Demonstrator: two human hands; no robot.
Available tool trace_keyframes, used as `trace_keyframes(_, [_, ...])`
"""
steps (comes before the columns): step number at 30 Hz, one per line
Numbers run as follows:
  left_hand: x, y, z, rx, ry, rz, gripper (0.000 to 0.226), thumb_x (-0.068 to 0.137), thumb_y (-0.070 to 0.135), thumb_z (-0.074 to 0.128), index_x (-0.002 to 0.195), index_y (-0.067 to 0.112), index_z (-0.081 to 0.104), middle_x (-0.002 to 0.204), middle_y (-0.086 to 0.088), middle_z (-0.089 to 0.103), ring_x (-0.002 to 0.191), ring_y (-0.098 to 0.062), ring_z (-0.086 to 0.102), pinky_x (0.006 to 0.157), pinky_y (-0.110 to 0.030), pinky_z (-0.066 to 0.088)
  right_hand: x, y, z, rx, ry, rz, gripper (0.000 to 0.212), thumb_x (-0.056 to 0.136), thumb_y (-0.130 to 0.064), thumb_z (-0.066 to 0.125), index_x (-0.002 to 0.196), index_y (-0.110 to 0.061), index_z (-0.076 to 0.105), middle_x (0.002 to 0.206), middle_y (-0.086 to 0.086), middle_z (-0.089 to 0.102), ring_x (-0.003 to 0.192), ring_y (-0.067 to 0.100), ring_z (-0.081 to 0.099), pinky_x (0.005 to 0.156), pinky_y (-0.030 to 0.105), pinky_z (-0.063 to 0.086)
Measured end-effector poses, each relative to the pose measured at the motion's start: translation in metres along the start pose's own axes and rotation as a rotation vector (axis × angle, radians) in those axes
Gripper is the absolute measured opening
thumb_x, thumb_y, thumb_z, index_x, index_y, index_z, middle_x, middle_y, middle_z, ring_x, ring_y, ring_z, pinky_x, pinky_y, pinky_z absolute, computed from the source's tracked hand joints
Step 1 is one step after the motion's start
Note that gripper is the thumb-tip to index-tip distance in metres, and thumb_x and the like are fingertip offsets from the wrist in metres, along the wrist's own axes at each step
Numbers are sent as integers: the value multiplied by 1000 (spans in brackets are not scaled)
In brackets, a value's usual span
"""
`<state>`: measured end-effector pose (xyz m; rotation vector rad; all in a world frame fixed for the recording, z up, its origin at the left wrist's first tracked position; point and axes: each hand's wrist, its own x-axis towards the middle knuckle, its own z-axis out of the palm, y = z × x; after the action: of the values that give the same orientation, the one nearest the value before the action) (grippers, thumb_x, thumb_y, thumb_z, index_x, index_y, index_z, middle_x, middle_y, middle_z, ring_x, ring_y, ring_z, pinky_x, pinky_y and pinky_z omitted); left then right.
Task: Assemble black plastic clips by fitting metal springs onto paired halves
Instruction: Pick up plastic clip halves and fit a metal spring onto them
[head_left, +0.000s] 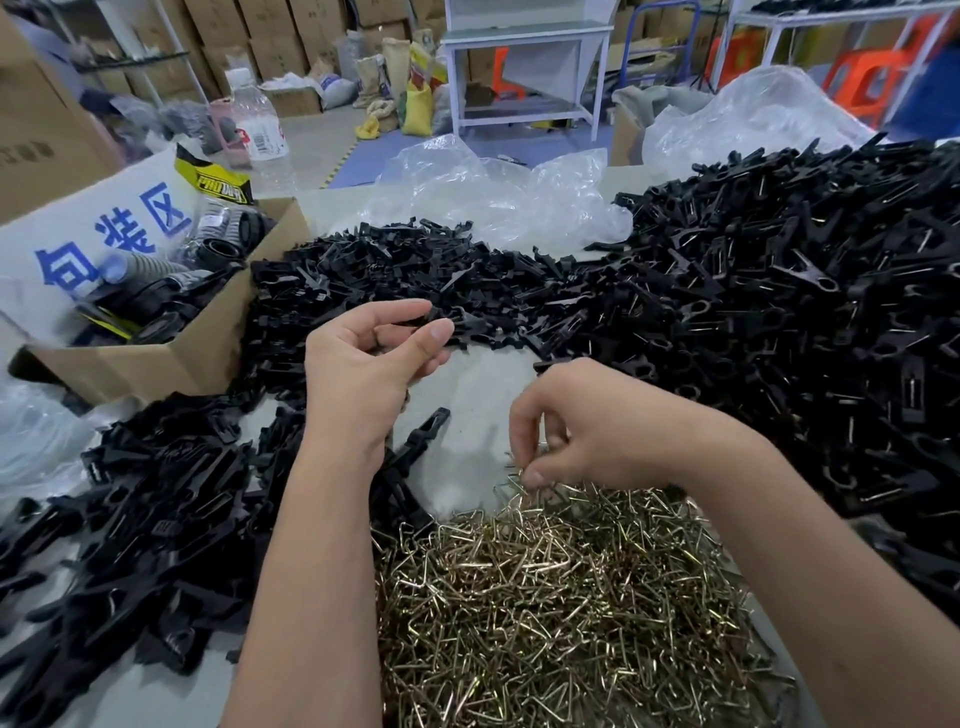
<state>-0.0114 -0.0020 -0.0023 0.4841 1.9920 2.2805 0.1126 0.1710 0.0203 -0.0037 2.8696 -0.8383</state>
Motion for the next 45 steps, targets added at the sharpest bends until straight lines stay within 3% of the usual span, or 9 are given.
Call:
trace_keyframes(3, [-1, 0, 0, 1, 10, -6, 32, 68, 22, 90, 95, 9, 80, 73, -6, 75, 73, -21, 75, 76, -36, 60, -2, 3, -7, 186, 105, -52, 16, 86, -17, 84, 76, -23, 72, 72, -16, 69, 62, -2, 61, 59, 14, 48])
trace_keyframes(10, [-3, 3, -1, 0, -5, -5, 31, 62, 22, 91, 90, 14, 81, 83, -10, 78, 83, -25, 74, 85, -37, 62, -8, 11, -14, 660, 247, -50, 11, 93, -2, 73, 93, -13, 73, 81, 7, 74, 62, 10, 61, 52, 21, 49])
trace_keyframes(16, [-4, 3, 0, 9, -13, -18, 33, 60, 21, 92, 90, 14, 81, 87, -11, 76, 85, -23, 71, 95, -47, 59, -7, 16, -13, 546, 217, 31, 16, 89, -4, 79, 85, -19, 83, 71, 0, 75, 59, 10, 67, 56, 22, 55])
trace_keyframes(19, [-3, 2, 0, 13, -36, -18, 33, 59, 21, 92, 89, 15, 81, 86, -10, 77, 84, -21, 73, 91, -39, 61, -5, 17, -12, 631, 272, 85, 14, 84, -4, 83, 83, -18, 84, 66, -4, 70, 56, 4, 56, 51, 18, 45])
trace_keyframes(26, [-3, 1, -1, 19, -97, 9, 32, 56, 25, 94, 84, 20, 81, 82, -2, 77, 79, -14, 72, 72, -22, 57, -2, 18, -7, 1178, 322, 130, 21, 89, 5, 72, 93, -12, 84, 78, 10, 69, 65, 13, 67, 49, 17, 49])
trace_keyframes(33, [-7, 3, 3, 23, -330, 91, 26, 61, 13, 92, 84, 19, 81, 64, 10, 68, 61, -1, 62, 64, -14, 52, 1, 15, -8, 1201, 439, 125, 14, 88, 2, 75, 85, -10, 82, 71, 8, 70, 60, 14, 66, 48, 17, 49])
trace_keyframes(37, [-10, 4, 6, 35, -397, 84, 28, 60, 12, 91, 85, 14, 79, 60, 12, 65, 58, 0, 60, 63, -15, 51, 3, 13, -6, 1227, 483, 84, 23, 94, 0, 68, 100, -17, 83, 69, 3, 60, 58, 13, 54, 50, 22, 45])
trace_keyframes(41, [-11, 5, 9, 35, -386, 61, 29, 56, 18, 94, 82, 17, 80, 64, 4, 70, 62, -7, 65, 65, -22, 55, 7, 7, 0, 1197, 583, 133, 14, 93, -5, 73, 95, -14, 83, 71, 4, 66, 61, 17, 53, 53, 24, 47])
trace_keyframes(45, [-11, 7, 8, 49, -318, 52, 32, 54, 22, 94, 82, 18, 80, 83, -18, 77, 83, -34, 76, 84, -46, 62, 11, 4, 4, 1272, 566, 167, 24, 91, -1, 74, 110, -14, 80, 89, 8, 67, 68, 16, 60, 56, 24, 50])
